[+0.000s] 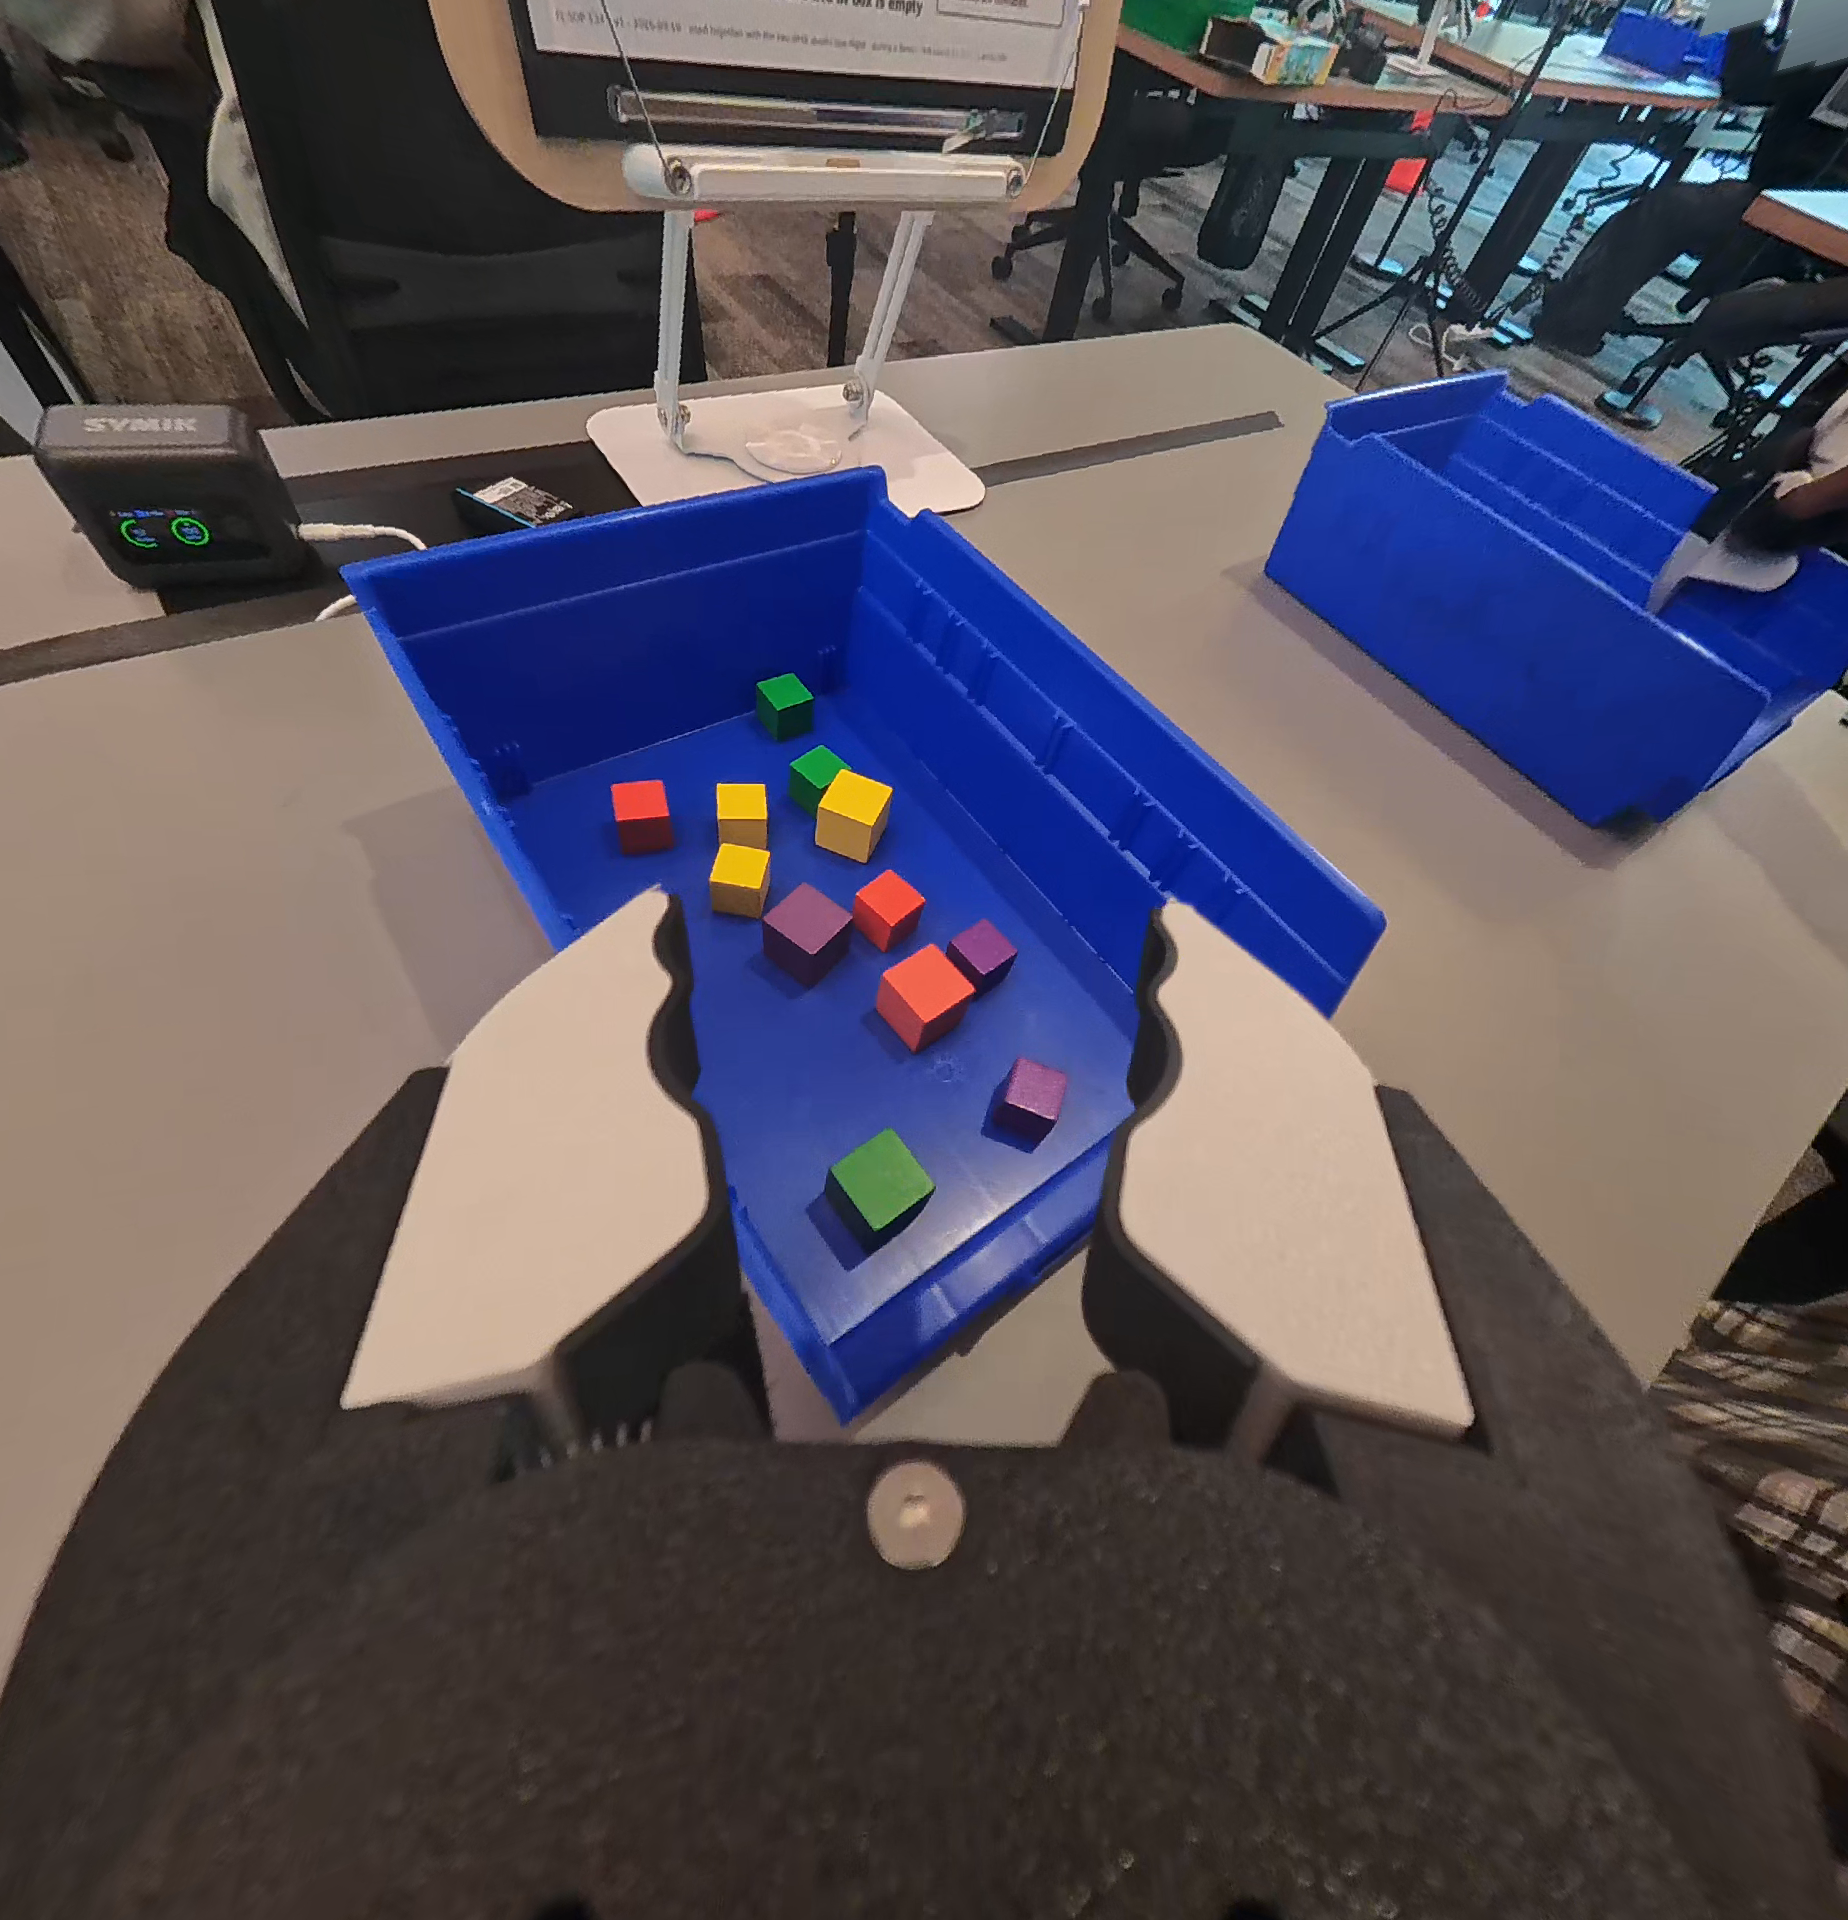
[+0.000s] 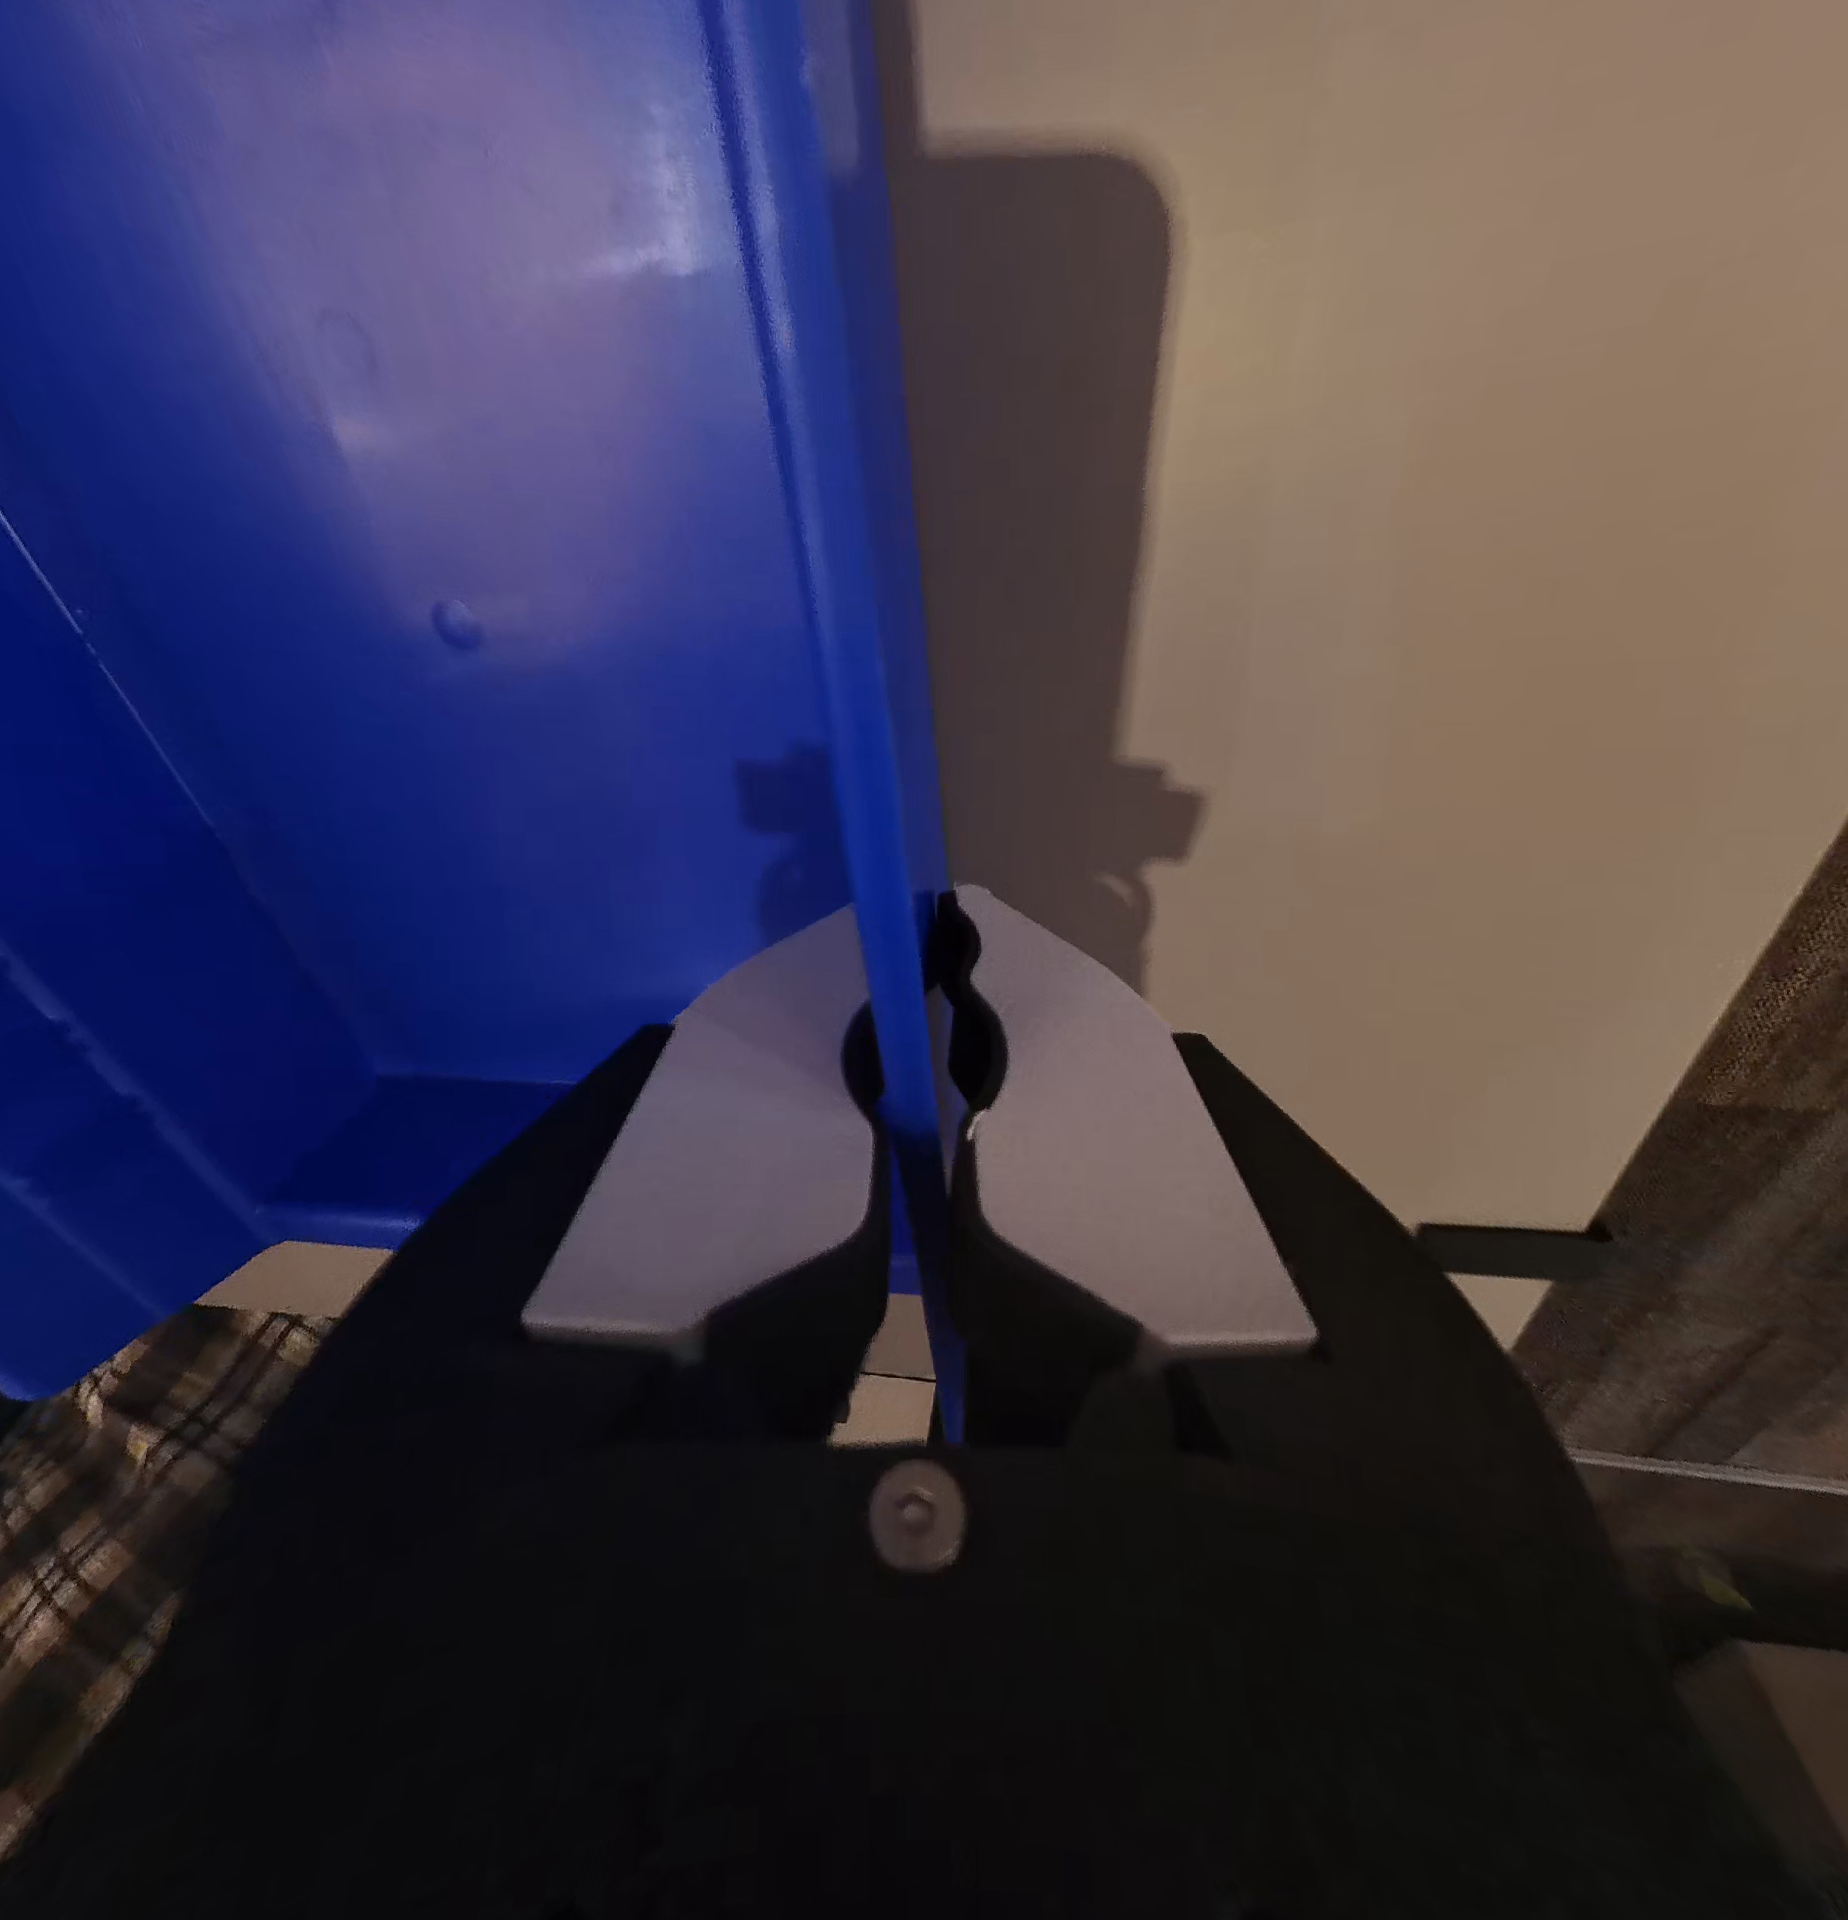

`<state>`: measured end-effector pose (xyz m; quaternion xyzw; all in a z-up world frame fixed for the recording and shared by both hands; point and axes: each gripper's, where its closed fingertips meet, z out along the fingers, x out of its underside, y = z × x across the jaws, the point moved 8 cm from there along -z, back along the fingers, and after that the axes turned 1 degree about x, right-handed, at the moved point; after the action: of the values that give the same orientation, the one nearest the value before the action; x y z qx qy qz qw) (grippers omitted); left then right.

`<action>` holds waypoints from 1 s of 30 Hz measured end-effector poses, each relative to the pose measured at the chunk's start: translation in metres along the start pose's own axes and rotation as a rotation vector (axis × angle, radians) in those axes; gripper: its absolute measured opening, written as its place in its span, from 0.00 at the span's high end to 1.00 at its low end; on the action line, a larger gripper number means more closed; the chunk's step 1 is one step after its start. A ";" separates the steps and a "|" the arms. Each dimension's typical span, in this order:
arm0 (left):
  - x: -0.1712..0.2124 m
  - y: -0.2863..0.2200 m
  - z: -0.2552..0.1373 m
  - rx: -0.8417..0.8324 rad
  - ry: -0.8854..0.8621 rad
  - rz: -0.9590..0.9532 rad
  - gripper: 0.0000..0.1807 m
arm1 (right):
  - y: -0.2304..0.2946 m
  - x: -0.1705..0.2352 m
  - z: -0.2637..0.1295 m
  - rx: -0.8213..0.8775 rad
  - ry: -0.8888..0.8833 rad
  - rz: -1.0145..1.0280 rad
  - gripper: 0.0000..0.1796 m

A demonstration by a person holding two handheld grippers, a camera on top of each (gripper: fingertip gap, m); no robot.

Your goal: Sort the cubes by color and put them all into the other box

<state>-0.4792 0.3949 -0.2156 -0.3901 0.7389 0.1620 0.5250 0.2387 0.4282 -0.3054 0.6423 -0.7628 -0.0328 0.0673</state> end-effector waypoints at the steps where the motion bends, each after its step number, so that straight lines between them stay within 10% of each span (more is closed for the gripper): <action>1: 0.000 -0.001 0.002 -0.001 0.006 0.004 0.55 | -0.004 -0.001 -0.001 -0.004 0.002 -0.001 0.97; 21: 0.004 -0.002 0.019 -0.008 0.048 -0.003 0.54 | -0.073 -0.013 -0.012 0.018 0.030 -0.062 0.97; 30: 0.003 0.006 0.015 -0.022 0.034 -0.027 0.53 | -0.043 -0.002 -0.082 0.157 -0.206 -0.228 0.50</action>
<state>-0.4740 0.4071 -0.2250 -0.4085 0.7405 0.1566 0.5101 0.2923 0.4256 -0.2306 0.7214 -0.6879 -0.0464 -0.0656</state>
